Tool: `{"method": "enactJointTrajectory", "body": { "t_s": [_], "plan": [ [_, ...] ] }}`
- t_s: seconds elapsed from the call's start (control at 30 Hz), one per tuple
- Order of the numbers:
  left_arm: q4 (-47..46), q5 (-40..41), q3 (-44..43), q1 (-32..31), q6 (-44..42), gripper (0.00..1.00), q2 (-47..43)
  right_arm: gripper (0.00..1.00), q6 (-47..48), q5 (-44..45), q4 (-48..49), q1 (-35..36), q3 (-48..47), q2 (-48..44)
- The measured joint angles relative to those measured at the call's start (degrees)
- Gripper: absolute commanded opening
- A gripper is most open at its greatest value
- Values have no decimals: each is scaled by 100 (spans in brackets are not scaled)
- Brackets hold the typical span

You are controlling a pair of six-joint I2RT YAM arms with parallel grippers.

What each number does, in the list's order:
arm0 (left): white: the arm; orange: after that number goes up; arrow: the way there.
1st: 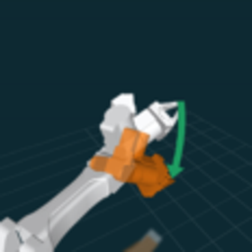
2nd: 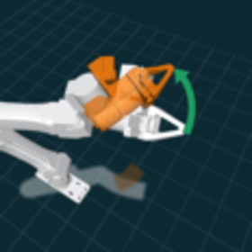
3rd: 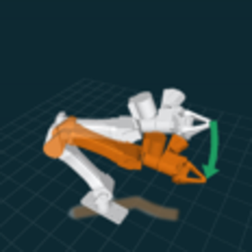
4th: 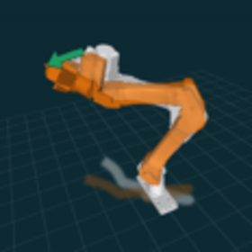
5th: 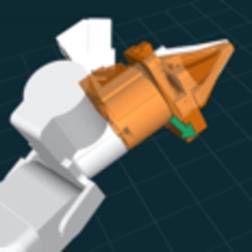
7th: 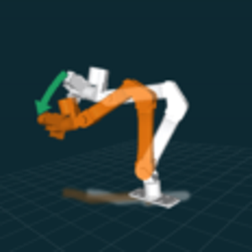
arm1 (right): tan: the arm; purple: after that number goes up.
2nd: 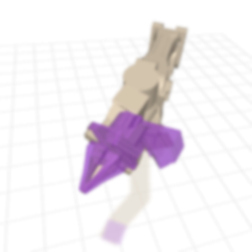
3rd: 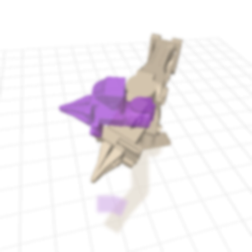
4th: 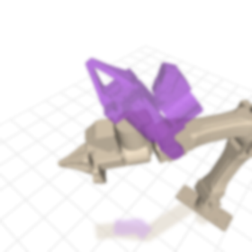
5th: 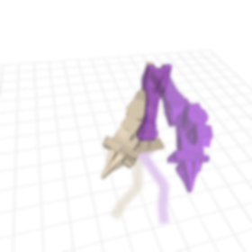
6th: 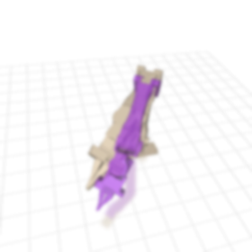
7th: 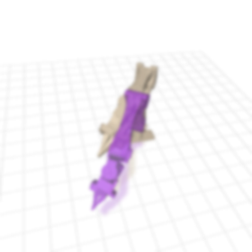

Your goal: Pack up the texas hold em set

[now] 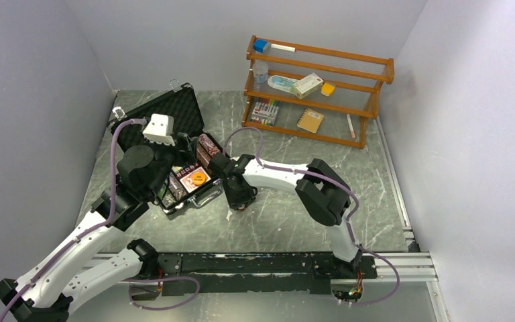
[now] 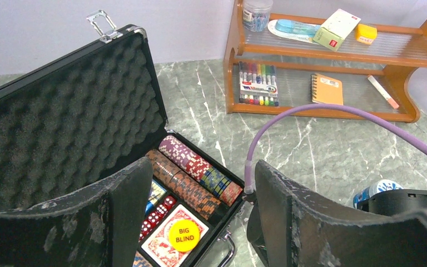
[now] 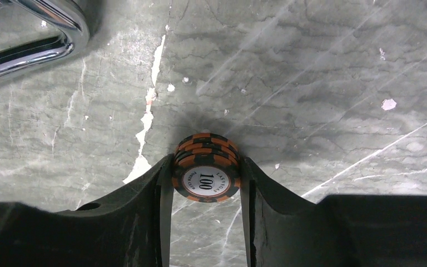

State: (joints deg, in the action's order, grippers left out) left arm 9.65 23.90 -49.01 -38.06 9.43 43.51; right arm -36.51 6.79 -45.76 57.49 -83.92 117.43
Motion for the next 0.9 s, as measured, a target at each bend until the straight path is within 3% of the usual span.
{"method": "enactJointTrajectory", "body": {
  "t_s": [0.07, 0.2, 0.3, 0.53, 0.7, 0.9],
  "plan": [
    [2, 11, 0, 0, 0, 72, 4, 21, 28, -9, -2, -2, -24, 15],
    [2, 20, 0, 0, 0, 72, 7, 46, 68, -13, -7, -2, -39, 24],
    [2, 24, 0, 0, 0, 72, 7, 52, 83, -11, -24, 0, -74, 48],
    [2, 33, 0, 0, 0, 72, 7, 48, 160, 15, -118, 11, -210, 146],
    [2, 33, 0, 0, 0, 72, 7, 31, 199, 4, -203, 9, -328, 212],
    [2, 35, 0, 0, 0, 72, 17, 29, 201, 37, -122, 7, -295, 175]
  ]
}}
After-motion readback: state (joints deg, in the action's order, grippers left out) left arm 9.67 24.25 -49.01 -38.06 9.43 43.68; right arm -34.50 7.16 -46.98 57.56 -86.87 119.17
